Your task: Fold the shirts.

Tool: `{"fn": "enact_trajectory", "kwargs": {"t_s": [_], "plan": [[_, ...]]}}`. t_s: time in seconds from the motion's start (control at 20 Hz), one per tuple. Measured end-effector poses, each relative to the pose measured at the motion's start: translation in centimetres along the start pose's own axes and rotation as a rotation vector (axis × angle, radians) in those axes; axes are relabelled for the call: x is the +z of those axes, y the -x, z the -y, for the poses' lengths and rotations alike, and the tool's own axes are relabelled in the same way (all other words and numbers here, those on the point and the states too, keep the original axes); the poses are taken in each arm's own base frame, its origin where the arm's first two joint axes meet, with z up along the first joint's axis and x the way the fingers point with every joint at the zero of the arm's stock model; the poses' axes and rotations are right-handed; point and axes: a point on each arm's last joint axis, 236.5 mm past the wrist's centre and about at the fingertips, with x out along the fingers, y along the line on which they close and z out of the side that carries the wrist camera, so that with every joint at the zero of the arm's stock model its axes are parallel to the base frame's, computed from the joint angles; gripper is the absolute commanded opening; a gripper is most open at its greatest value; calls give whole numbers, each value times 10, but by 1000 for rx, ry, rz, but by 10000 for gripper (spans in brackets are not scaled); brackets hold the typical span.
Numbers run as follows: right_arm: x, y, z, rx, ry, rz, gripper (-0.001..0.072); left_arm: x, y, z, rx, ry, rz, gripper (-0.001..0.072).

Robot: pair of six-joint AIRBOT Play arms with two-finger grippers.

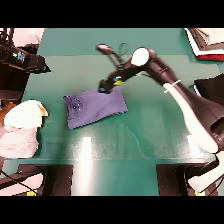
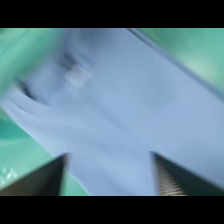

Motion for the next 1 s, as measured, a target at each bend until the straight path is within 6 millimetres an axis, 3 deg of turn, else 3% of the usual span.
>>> {"fn": "enact_trajectory", "kwargs": {"t_s": [0.1,0.2,0.3,0.45,0.7,0.8,0.85,0.9,1.0], "plan": [[-27,11,43,-9,-135,-36,709,2,0,0,0,0,7,23],[-50,16,72,14,-268,-42,680,4,0,0,0,1,15,23],[-62,18,93,29,-370,-19,680,5,0,0,1,1,23,23],[-72,7,106,58,-457,-8,680,7,0,-1,2,1,29,23],[-71,-30,96,155,-500,-53,660,7,0,0,0,2,29,23],[-69,-48,83,195,-487,-91,574,5,0,0,-2,2,22,23],[-68,-56,76,210,-475,-104,570,5,0,0,-2,1,22,23],[-66,-64,67,227,-464,-120,516,5,0,0,-3,2,20,23],[-66,-80,53,246,-436,-147,340,4,0,1,-3,2,18,23]]}}
